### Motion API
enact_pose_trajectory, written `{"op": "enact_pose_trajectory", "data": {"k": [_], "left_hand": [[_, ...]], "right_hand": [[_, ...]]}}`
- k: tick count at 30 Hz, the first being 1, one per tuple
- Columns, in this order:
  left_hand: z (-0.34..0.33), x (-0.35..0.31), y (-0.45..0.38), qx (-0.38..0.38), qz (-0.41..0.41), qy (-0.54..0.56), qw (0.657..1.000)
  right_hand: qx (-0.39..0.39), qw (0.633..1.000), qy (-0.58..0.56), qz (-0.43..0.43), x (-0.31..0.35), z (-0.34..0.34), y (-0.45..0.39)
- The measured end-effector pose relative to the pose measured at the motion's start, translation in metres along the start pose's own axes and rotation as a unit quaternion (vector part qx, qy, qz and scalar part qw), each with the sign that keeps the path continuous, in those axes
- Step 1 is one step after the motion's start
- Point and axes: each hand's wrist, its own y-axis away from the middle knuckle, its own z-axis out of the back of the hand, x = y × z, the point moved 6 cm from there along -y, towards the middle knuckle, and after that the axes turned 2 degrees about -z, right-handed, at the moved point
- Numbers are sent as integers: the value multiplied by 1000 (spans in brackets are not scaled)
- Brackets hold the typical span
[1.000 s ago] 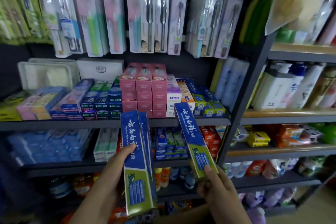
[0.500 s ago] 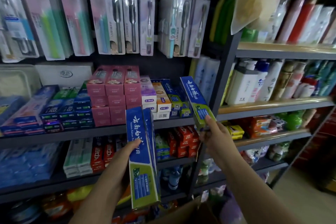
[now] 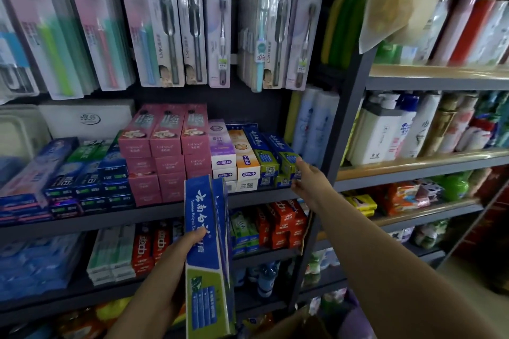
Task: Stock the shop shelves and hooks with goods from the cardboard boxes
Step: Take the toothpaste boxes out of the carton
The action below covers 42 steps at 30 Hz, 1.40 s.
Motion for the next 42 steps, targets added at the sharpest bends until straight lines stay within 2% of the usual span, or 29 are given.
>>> {"op": "enact_pose_trajectory", "data": {"k": [4, 6, 9, 12, 14, 16, 18, 19, 20, 21, 23, 24, 26, 28, 32, 35, 38, 42], "left_hand": [[11, 8, 4, -26, -33, 15, 999], [8, 13, 0, -21, -6, 40, 999], [1, 9, 0, -29, 30, 151, 988], [-9, 6, -4, 4, -9, 150, 989], [-10, 10, -10, -22, 9, 145, 989], [-19, 9, -7, 2, 20, 190, 982], [-19, 14, 4, 11, 8, 317, 948], [-21, 18, 2, 18, 6, 370, 929], [-22, 23, -3, -10, 13, 347, 938], [-29, 25, -6, 13, 19, 299, 954], [-43, 21, 1, 91, 21, 228, 969], [-48, 20, 11, 84, 36, 244, 965], [-65, 17, 17, 79, 47, 274, 957], [-75, 16, 27, 79, 27, 288, 954], [-81, 4, 22, 72, -12, 319, 945], [-84, -12, 25, 79, -43, 344, 935], [-77, -25, 20, 64, -52, 375, 923], [-68, -31, 15, 68, -54, 398, 913]], "right_hand": [[-41, 998, 42, 34, -7, 3, -17], [-48, 997, 57, 37, -6, 1, -23], [-42, 993, 100, 50, 0, -3, -30], [-30, 992, 112, 39, 4, -6, -29], [-56, 983, 169, 53, 6, -5, -23], [-63, 967, 233, 86, 5, -4, 3], [-25, 961, 257, 103, -5, -5, 46], [-5, 961, 260, 94, -17, -2, 66], [13, 961, 264, 81, -31, 4, 84], [29, 961, 269, 61, -45, 11, 100], [87, 959, 266, -39, -79, 19, 125], [127, 956, 245, -97, -96, 21, 134], [184, 954, 136, -194, -116, 19, 154], [216, 950, 28, -222, -119, 18, 167], [190, 971, -4, -143, -108, 29, 168], [135, 985, 88, -59, -94, 43, 158], [113, 987, 111, -1, -64, 50, 147], [81, 993, 86, 27, -16, 56, 104]]}}
